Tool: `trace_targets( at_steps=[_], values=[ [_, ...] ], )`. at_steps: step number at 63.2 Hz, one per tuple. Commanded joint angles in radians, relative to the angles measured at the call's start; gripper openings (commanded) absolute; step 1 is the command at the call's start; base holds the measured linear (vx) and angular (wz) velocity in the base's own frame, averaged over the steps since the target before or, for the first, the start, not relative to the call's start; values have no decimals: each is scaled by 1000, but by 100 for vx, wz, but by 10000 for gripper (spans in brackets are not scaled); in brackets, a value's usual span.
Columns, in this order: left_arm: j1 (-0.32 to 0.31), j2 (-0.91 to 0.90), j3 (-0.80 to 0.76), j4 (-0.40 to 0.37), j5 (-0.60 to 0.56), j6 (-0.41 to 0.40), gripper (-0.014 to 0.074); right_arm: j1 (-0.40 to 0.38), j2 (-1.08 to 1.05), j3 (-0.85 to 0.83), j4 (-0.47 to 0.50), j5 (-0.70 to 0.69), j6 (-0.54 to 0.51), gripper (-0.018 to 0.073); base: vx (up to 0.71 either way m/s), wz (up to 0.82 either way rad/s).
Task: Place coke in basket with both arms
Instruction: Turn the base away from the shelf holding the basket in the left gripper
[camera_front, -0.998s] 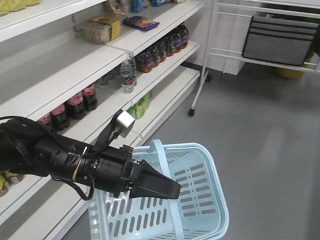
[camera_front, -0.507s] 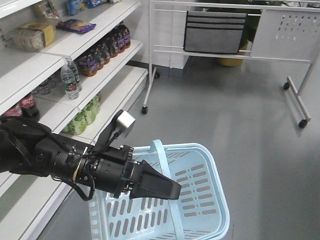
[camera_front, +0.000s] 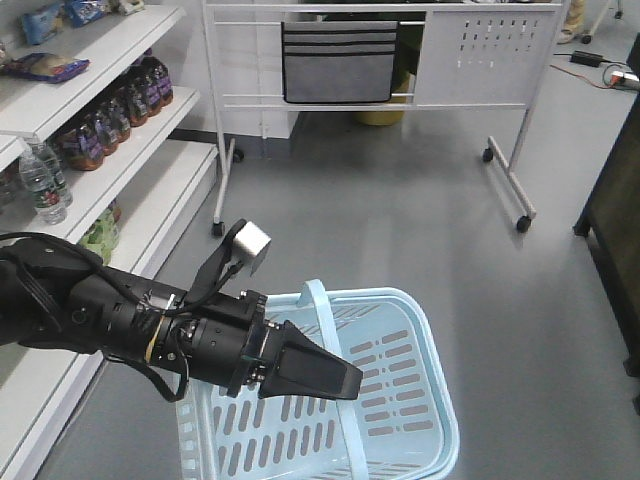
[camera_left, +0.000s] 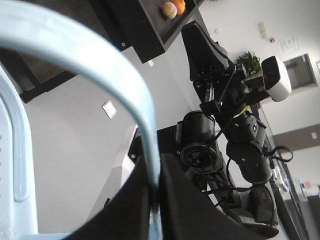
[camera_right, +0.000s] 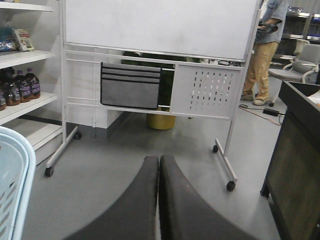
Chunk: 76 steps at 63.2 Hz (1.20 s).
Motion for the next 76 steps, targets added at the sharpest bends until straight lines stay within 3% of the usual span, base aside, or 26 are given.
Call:
trace_targets(
  at_steps=[1, 35, 76],
  values=[
    [-7, -48, -24, -75, -201, -1, -5, -7, -11, 17, -10, -67, -11, -5, 8, -32],
    [-7, -48, -24, -75, -201, -1, -5, -7, -11, 17, -10, -67, -11, -5, 14, -32],
    [-7, -48, -24, -75, -201, -1, -5, -7, -11, 17, -10, -67, -11, -5, 25, -6]
  ],
)
